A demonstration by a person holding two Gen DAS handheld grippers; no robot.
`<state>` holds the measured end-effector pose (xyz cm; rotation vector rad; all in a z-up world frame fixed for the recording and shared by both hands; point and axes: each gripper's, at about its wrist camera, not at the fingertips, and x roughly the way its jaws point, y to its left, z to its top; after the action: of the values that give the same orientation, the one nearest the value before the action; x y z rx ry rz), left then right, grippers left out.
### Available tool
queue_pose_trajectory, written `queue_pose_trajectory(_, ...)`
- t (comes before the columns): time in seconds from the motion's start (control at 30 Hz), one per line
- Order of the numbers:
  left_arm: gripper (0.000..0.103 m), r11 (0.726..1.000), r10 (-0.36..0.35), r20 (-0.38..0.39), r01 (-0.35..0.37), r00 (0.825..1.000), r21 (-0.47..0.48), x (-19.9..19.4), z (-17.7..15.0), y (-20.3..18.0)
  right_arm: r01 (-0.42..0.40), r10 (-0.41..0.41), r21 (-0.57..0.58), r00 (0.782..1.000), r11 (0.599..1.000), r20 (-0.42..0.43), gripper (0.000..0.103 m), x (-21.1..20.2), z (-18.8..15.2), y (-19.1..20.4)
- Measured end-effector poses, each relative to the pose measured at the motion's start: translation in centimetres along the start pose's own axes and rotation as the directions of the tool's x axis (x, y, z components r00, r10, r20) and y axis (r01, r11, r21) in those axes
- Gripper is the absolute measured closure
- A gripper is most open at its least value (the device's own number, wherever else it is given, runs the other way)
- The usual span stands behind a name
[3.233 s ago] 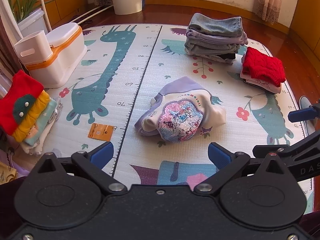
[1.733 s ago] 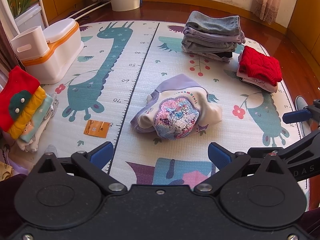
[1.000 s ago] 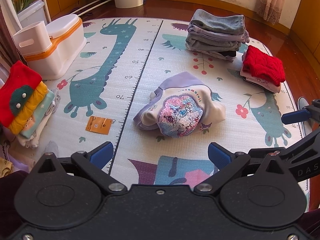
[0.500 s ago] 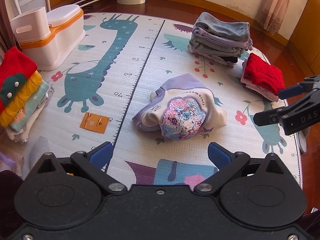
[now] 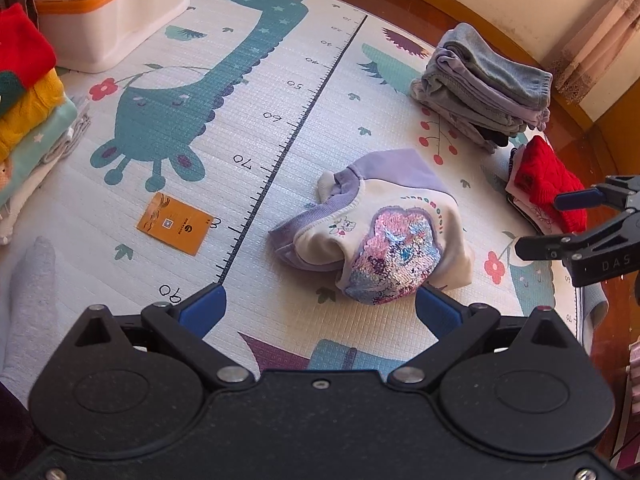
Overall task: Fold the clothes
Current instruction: 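Move both tools down to the sweatshirt's lavender sleeve and collar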
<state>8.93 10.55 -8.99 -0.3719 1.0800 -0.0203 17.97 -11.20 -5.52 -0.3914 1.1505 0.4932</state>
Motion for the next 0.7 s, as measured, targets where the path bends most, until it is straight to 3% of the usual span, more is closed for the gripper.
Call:
queue_pose_trajectory(0.3, 0.005, 0.992, -0.012, 0.009, 0.013, 1.0, -0.122, 5.6, 2.4, 3.4, -0.005, 0.002, -0.145, 1.0, 0.989, -0.024, 0.019, 5.4, 3.1, -0.9)
queue_pose_trajectory(0.43, 0.024, 0.983, -0.043, -0.002, 0.042, 0.999, -0.177, 8.2, 2.8, 4.9, -0.032, 0.033, -0.137, 0.999, 0.99, 0.002, 0.025, 7.5, 4.6, -1.6)
queue_pose_trajectory(0.7, 0.024, 0.951, -0.122, 0.015, 0.121, 0.992, -0.285, 11.8, 2.9, 6.8, -0.051, 0.051, -0.17, 0.999, 0.984, -0.001, 0.028, 11.6, 6.4, -2.0)
